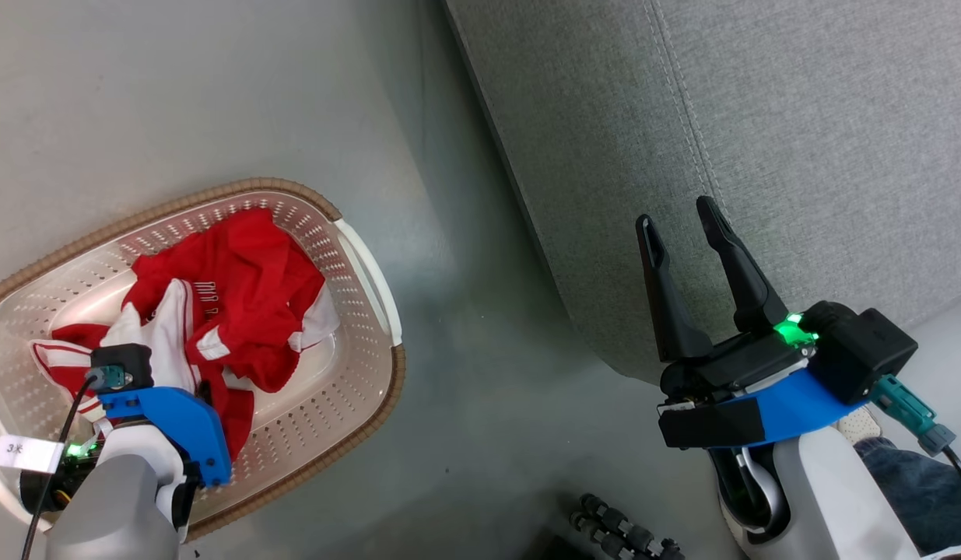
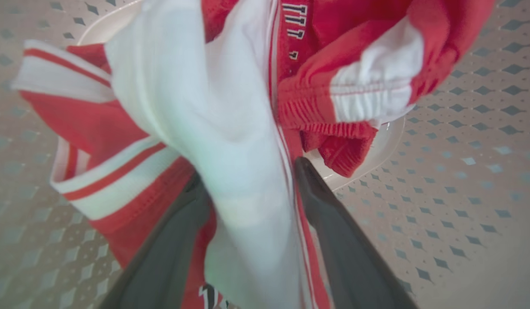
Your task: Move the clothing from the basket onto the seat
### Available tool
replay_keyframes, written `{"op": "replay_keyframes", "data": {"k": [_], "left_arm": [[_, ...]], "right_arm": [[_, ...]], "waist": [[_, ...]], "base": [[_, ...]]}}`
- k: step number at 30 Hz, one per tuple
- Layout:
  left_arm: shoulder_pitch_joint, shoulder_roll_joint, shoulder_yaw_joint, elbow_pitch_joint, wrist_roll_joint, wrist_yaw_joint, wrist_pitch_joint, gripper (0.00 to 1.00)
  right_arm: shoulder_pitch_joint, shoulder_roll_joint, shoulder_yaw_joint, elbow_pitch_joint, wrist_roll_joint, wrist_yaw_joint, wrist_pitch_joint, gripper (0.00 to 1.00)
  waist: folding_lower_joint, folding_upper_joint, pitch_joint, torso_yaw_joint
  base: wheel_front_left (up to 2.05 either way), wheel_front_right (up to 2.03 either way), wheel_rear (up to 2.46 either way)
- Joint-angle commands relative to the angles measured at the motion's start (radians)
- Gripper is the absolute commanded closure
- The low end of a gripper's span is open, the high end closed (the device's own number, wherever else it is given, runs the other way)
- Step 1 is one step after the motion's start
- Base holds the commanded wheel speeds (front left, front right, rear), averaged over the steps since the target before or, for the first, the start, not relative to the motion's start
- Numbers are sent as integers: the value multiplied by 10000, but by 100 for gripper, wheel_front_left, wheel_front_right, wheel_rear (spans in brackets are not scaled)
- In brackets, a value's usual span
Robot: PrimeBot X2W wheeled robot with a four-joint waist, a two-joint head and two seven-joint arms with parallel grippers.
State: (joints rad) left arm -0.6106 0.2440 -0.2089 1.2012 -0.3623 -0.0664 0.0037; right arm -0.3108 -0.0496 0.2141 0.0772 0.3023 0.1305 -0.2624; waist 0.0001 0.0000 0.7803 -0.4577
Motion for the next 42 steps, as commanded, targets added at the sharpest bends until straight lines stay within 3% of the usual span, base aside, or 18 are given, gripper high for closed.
{"op": "replay_keyframes", "data": {"k": [1, 2, 23, 33, 42], "left_arm": [[-254, 81, -6, 152, -41, 123, 101, 62], [-305, 72, -15, 191, -56, 138, 86, 100], [-582, -177, -381, 630, -244, -313, -129, 100], [-343, -1343, -815, 564, -620, -656, -203, 100], [550, -1921, -2397, -1341, -2182, -640, 329, 100]], "right_arm": [[-183, -14, 23, -5, 103, 5, -36, 0], [-191, -14, 36, 3, 120, 5, -36, 0], [-288, -16, -12, 187, 96, 5, -37, 0], [-174, -22, -431, 618, -590, 5, -37, 0], [505, -27, -562, 1288, -1216, 5, -36, 0]], "waist": [[-1, 0, 60, 5], [-1, 0, 68, 7], [-1, 0, -348, 330], [-1, 0, -2179, 2004], [-1, 0, -4438, 3462]], "base": [[0, 0, 0], [0, 0, 0], [0, 0, 0], [0, 0, 0], [0, 0, 0]]}}
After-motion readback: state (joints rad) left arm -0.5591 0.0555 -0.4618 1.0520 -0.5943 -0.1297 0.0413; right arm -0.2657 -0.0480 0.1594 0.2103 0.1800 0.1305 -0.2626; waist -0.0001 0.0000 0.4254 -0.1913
